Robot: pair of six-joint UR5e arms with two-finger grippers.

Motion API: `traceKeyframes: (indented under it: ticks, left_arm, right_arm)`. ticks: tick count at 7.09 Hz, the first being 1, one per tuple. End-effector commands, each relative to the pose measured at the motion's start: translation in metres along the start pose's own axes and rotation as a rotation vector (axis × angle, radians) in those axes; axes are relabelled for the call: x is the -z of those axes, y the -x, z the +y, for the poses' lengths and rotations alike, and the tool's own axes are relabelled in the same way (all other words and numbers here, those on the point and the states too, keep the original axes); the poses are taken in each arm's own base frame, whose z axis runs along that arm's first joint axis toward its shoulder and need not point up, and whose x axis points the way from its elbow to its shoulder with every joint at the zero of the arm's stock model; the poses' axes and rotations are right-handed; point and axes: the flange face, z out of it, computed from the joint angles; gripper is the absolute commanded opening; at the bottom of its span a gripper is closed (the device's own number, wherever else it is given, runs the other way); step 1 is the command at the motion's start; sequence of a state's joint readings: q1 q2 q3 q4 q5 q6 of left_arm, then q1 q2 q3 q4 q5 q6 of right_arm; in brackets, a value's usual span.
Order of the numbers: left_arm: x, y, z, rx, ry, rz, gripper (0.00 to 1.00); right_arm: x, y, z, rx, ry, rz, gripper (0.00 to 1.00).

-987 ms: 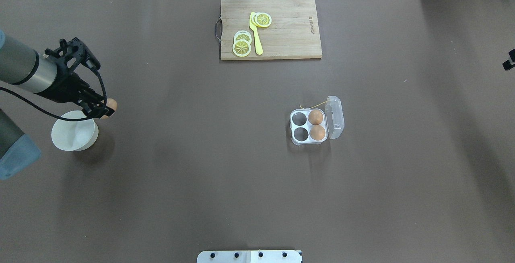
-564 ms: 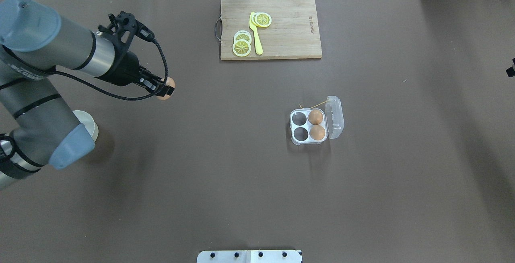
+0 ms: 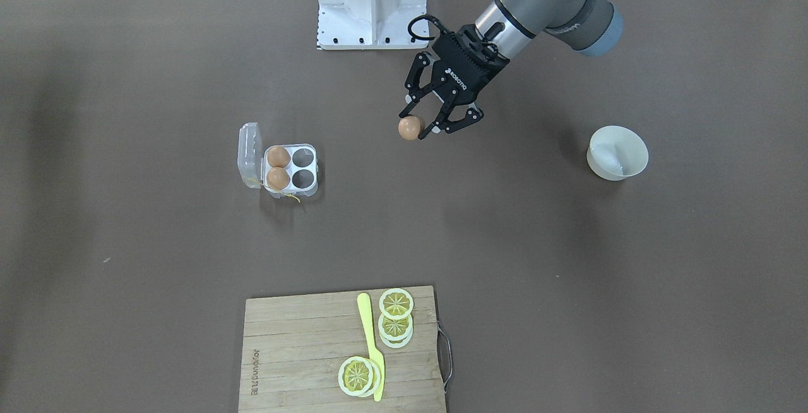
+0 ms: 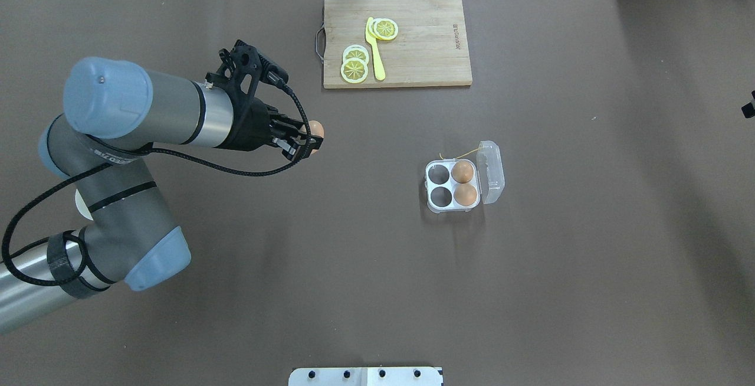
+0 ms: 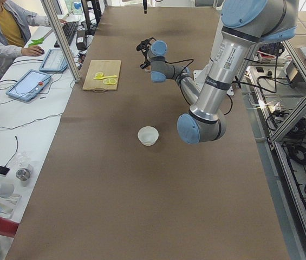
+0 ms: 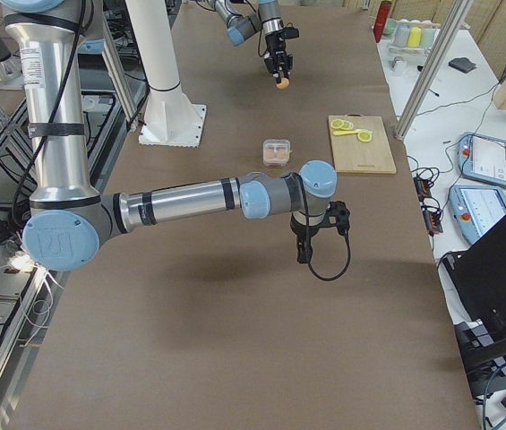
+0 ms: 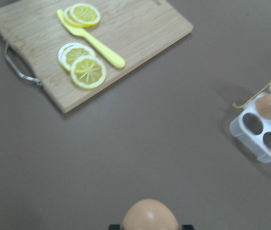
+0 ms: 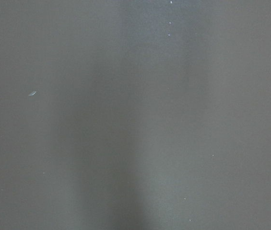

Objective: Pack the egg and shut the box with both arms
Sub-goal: 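Lift the egg with the left gripper and carry it toward the egg box, then lower the egg into an empty slot of the box and open the left gripper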

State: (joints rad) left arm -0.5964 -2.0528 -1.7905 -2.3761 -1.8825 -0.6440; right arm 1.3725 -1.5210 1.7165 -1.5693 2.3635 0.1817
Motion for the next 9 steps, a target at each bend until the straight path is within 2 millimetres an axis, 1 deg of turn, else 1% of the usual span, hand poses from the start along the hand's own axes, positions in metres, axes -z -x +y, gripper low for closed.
traceKeyframes:
  ticks: [1, 2, 3, 4, 5, 6, 7, 8, 9]
  left_arm:
    - [-0.021, -0.032, 0.018, -0.028, -0.028, 0.081, 0.00]
    - [-0.052, -0.071, 0.002, -0.033, -0.106, 0.047, 0.00]
    - [-0.078, -0.111, 0.010, -0.040, -0.137, 0.031, 0.00]
    - [-0.088, -0.112, 0.009, -0.101, -0.142, 0.012, 0.00]
    - [-0.099, -0.110, 0.013, -0.121, -0.174, -0.003, 0.00]
    - [-0.121, -0.112, 0.022, -0.124, -0.213, -0.003, 0.00]
    - [-0.147, -0.117, 0.022, -0.167, -0.237, -0.003, 0.00]
    - [-0.160, -0.112, 0.030, -0.187, -0.252, 0.003, 0.00]
    - [-0.174, -0.109, 0.030, -0.191, -0.273, -0.026, 0.00]
  right_arm:
    - [-0.003, 0.008, 0.000, 0.012, 0.009, -0.018, 1.00]
    - [-0.001, 0.012, -0.001, 0.019, 0.006, -0.026, 1.00]
    - [0.000, 0.015, -0.002, 0.029, 0.003, -0.034, 1.00]
    - [0.002, 0.023, -0.002, 0.037, 0.003, -0.046, 1.00]
    - [0.001, 0.024, -0.002, 0.039, 0.005, -0.048, 1.00]
    - [0.001, 0.025, -0.001, 0.041, 0.008, -0.057, 1.00]
    - [0.001, 0.026, -0.002, 0.041, 0.008, -0.059, 1.00]
    - [-0.001, 0.029, -0.003, 0.046, 0.011, -0.060, 1.00]
    - [-0.001, 0.030, -0.002, 0.047, 0.011, -0.060, 1.00]
